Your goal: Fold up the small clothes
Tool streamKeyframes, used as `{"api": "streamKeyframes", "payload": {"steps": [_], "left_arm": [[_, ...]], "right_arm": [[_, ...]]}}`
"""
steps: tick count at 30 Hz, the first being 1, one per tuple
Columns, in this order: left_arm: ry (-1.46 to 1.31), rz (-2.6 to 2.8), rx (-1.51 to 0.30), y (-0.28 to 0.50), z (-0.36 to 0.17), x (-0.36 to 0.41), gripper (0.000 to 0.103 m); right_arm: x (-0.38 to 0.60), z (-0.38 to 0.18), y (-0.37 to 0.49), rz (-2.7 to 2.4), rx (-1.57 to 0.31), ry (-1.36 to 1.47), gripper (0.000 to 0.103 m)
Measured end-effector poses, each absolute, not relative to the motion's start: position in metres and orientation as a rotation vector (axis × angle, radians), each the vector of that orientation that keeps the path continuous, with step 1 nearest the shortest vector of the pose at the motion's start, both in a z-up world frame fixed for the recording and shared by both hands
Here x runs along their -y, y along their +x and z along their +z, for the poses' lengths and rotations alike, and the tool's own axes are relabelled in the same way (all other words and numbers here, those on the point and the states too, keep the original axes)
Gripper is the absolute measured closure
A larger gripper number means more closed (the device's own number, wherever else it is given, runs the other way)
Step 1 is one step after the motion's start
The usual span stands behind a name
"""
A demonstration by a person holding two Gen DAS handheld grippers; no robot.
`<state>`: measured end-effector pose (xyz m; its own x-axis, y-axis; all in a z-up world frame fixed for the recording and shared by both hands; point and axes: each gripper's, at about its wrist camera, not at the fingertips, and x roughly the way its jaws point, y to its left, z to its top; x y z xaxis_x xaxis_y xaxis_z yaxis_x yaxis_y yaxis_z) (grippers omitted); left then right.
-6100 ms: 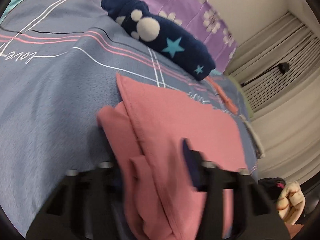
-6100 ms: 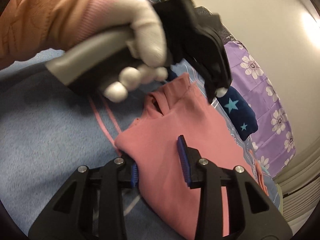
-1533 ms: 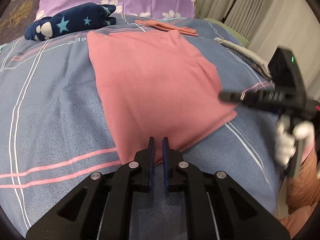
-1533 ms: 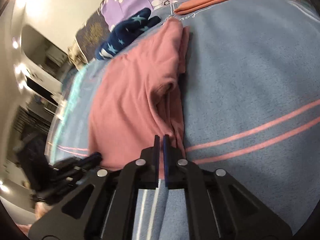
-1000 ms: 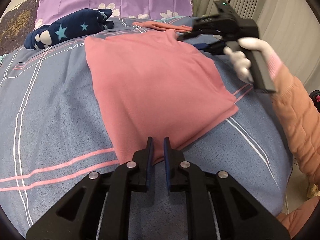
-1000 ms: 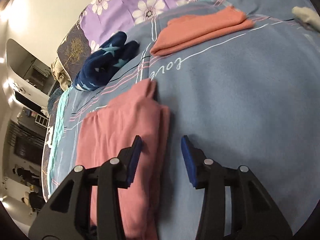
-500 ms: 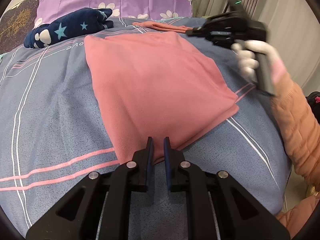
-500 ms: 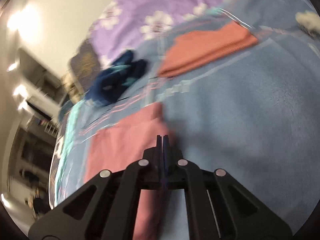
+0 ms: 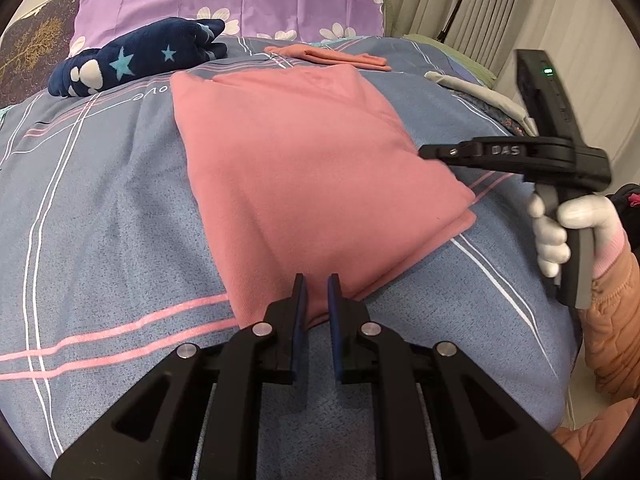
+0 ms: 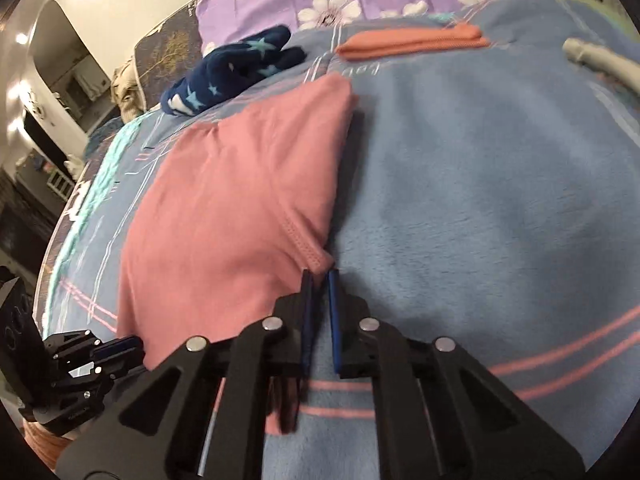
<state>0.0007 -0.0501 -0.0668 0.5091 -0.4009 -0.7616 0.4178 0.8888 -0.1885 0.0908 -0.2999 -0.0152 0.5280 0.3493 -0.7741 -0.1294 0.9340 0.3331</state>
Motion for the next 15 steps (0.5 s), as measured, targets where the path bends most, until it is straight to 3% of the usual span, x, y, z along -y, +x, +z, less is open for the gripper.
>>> {"api": "streamKeyframes", "payload": {"steps": [2, 6, 8, 10, 15], "left_arm": [[0.028, -0.483, -0.906, -0.002, -0.064, 0.051, 0.090], [0.038, -0.492, -0.891, -0.009, -0.056, 0.054, 0.074], [0.070, -0.491, -0.883, -0.012, -0.054, 0.057, 0.071], [0.093, -0.484, -0.879, -0.014, -0.052, 0.060, 0.069], [0.120, -0.459, -0.868, -0.019, -0.044, 0.062, 0.061]], "right_arm": [[0.297, -0.001, 0.075, 0.329, -0.930, 0.257, 0.090], [0.279, 0.020, 0.042, 0.457, -0.869, 0.212, 0.089], [0.273, 0.008, 0.035, 0.456, -0.926, 0.171, 0.085], [0.271, -0.020, 0.036, 0.411, -1.023, 0.161, 0.088], [0.281, -0.013, 0.026, 0.421, -0.990, 0.230, 0.087]]}}
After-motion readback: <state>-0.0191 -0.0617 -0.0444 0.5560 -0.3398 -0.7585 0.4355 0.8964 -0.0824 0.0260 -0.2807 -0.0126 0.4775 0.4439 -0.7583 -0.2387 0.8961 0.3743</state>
